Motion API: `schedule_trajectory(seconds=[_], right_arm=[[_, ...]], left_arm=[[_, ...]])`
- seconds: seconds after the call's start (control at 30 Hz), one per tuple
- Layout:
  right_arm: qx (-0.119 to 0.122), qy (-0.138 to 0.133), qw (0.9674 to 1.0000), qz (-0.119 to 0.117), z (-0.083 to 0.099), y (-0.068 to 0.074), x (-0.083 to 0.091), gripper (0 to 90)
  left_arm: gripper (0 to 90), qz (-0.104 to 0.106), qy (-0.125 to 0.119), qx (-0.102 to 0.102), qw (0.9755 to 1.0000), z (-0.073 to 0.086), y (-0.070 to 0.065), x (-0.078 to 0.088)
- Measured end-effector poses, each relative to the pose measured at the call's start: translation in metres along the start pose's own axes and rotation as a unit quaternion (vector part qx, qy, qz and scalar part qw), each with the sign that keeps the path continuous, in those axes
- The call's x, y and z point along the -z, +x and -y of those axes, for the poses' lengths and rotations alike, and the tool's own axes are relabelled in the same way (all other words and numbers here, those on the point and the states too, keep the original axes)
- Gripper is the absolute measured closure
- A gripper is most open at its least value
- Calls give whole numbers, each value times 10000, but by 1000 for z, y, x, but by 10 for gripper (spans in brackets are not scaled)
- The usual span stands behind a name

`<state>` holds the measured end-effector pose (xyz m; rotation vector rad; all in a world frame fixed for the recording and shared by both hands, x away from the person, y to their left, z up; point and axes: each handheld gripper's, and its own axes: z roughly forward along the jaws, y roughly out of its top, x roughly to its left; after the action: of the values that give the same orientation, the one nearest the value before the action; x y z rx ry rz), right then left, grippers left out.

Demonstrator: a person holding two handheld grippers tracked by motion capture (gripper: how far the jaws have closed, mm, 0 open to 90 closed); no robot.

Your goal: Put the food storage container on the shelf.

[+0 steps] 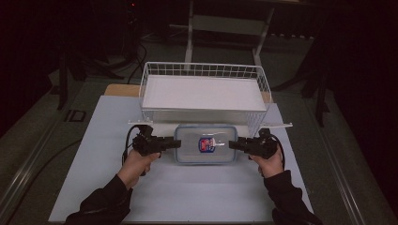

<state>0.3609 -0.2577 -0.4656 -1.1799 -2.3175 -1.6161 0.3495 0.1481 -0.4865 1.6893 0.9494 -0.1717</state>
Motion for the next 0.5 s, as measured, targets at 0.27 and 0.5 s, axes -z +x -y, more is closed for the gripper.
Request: schedule_trajectory(seconds=[0.27, 0.5], right_arm=[[67, -120, 9999, 49, -3, -15, -9, 498], [203, -372, 9991, 77, -1, -26, -15, 498]], left_arm=[[568, -189, -182, -160, 9995, -5, 10, -10], [566, -263, -542, -430, 9973, -8, 17, -15]])
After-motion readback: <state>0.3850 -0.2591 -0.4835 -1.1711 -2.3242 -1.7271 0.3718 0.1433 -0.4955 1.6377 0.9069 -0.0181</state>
